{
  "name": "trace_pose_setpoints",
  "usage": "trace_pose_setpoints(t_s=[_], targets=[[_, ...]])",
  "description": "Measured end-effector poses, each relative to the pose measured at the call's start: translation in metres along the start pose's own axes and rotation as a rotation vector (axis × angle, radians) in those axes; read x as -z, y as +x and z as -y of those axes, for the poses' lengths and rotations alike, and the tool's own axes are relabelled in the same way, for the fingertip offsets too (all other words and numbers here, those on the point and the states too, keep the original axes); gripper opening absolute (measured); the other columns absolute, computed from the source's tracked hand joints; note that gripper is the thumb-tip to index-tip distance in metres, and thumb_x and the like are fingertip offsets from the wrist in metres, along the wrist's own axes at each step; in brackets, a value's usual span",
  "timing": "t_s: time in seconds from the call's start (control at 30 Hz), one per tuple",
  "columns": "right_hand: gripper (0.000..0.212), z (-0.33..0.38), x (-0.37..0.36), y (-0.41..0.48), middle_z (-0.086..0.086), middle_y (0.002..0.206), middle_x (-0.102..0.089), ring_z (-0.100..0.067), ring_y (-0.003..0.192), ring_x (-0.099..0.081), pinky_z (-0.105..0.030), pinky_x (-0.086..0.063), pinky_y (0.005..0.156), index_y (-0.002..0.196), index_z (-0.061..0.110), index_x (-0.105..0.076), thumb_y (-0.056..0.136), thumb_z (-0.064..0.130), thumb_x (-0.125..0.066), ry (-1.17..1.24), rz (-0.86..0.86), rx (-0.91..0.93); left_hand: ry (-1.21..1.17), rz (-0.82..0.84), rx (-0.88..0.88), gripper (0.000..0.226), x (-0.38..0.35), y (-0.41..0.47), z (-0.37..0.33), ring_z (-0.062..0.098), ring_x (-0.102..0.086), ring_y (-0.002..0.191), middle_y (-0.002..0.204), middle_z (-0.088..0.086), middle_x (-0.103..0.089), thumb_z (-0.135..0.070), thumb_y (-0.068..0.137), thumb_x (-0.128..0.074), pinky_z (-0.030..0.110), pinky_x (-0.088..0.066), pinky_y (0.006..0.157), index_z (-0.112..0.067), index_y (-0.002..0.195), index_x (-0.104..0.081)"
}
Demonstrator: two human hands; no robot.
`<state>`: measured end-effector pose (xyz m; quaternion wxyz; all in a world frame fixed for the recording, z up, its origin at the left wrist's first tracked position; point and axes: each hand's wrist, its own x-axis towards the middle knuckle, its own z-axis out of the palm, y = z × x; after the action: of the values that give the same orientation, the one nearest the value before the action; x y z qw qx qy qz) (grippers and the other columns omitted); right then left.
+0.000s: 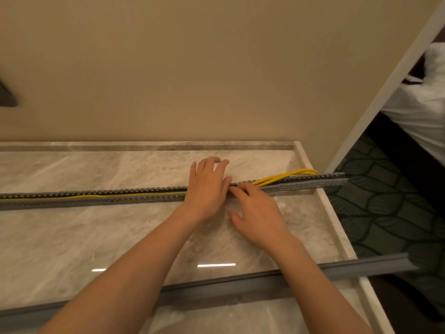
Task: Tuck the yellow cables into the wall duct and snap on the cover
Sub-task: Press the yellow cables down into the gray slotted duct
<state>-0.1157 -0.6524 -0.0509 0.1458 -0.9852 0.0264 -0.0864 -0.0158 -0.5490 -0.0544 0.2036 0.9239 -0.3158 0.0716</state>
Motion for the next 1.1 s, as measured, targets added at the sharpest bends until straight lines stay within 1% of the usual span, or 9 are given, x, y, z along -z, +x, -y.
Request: trace_pose_setpoints(t_s=[0.17, 0.33, 0.43, 0.53, 0.67, 0.77, 0.87, 0.93, 1.1], targets=[[0.057, -0.006, -0.004, -0.005, -0.002, 0.140, -0.042, -0.024, 0.129, -0.036, -0.036, -0.026, 0.109, 0.138, 0.022, -0.038, 0.086, 0.035, -0.055, 0.025, 0.032, 0.008, 0.051, 0.127, 0.157, 0.049, -0.015, 0.023, 0.005, 0.025, -0.001, 0.143, 0.154, 0.005, -0.020, -0.042, 0.099, -0.021, 0.053, 0.003, 0.114, -0.021, 0.142, -0.027], [0.054, -0.015, -0.002, -0.005, 0.003, 0.148, -0.036, -0.011, 0.138, -0.025, -0.033, -0.004, 0.115, 0.140, 0.025, -0.037, 0.089, 0.035, -0.054, 0.105, 0.061, 0.010, 0.139, 0.279, 0.212, 0.056, -0.024, 0.023, 0.012, 0.025, 0.005, 0.144, 0.158, 0.002, -0.006, -0.052, 0.095, -0.015, 0.051, 0.002, 0.115, -0.028, 0.146, -0.019], [0.044, -0.024, 0.013, -0.004, 0.003, 0.139, -0.049, -0.006, 0.130, -0.037, -0.022, -0.018, 0.109, 0.131, 0.024, -0.050, 0.089, 0.029, -0.058, 0.320, 0.106, 0.005, 0.136, 0.307, 0.221, 0.056, -0.026, 0.025, 0.013, 0.026, 0.001, 0.144, 0.158, 0.002, -0.006, -0.054, 0.094, -0.016, 0.051, -0.004, 0.115, -0.030, 0.145, -0.019], [0.026, -0.048, 0.038, 0.002, 0.005, 0.110, -0.068, -0.002, 0.099, -0.057, -0.012, -0.039, 0.085, 0.114, 0.022, -0.065, 0.088, 0.025, -0.061, 0.445, 0.005, -0.098, 0.137, 0.307, 0.217, 0.055, -0.027, 0.026, 0.014, 0.027, -0.004, 0.144, 0.158, 0.001, -0.008, -0.054, 0.094, -0.017, 0.052, -0.008, 0.115, -0.031, 0.144, -0.020], [0.018, -0.094, 0.070, 0.018, 0.009, 0.092, -0.068, -0.001, 0.087, -0.059, -0.004, -0.039, 0.069, 0.101, 0.022, -0.070, 0.092, 0.028, -0.055, 0.460, -0.115, -0.265, 0.134, 0.310, 0.214, 0.053, -0.027, 0.027, 0.016, 0.027, -0.004, 0.143, 0.158, 0.000, -0.007, -0.053, 0.094, -0.017, 0.052, -0.010, 0.114, -0.032, 0.143, -0.020], [0.028, -0.130, 0.092, 0.033, 0.005, 0.098, -0.069, -0.005, 0.093, -0.060, -0.008, -0.037, 0.066, 0.103, 0.025, -0.068, 0.095, 0.039, -0.046, 0.530, -0.047, -0.421, 0.137, 0.298, 0.201, 0.052, -0.028, 0.026, 0.016, 0.027, -0.006, 0.143, 0.157, 0.000, -0.009, -0.052, 0.094, -0.018, 0.052, -0.014, 0.113, -0.032, 0.142, -0.021], [0.045, -0.157, 0.105, 0.046, 0.008, 0.107, -0.066, -0.009, 0.103, -0.059, -0.023, -0.037, 0.086, 0.103, 0.026, -0.065, 0.096, 0.052, -0.029, 0.619, 0.201, -0.526, 0.131, 0.293, 0.214, 0.053, -0.028, 0.026, 0.015, 0.026, -0.005, 0.143, 0.157, -0.001, -0.008, -0.052, 0.094, -0.020, 0.051, -0.013, 0.114, -0.033, 0.143, -0.020], [0.053, -0.171, 0.107, 0.053, 0.004, 0.106, -0.067, -0.014, 0.105, -0.059, -0.034, -0.036, 0.093, 0.093, 0.022, -0.066, 0.095, 0.056, -0.025, 0.656, 0.236, -0.602, 0.130, 0.291, 0.221, 0.053, -0.028, 0.026, 0.015, 0.025, -0.005, 0.143, 0.157, -0.001, -0.008, -0.051, 0.094, -0.020, 0.050, -0.012, 0.114, -0.033, 0.144, -0.019], [0.055, -0.201, 0.097, 0.058, -0.010, 0.097, -0.065, -0.025, 0.088, -0.063, -0.039, -0.044, 0.081, 0.079, 0.013, -0.054, 0.092, 0.060, -0.028, 0.871, 0.263, -0.813, 0.119, 0.296, 0.224, 0.054, -0.029, 0.026, 0.015, 0.024, -0.003, 0.144, 0.158, -0.001, -0.005, -0.051, 0.094, -0.020, 0.050, -0.010, 0.115, -0.033, 0.144, -0.017]])
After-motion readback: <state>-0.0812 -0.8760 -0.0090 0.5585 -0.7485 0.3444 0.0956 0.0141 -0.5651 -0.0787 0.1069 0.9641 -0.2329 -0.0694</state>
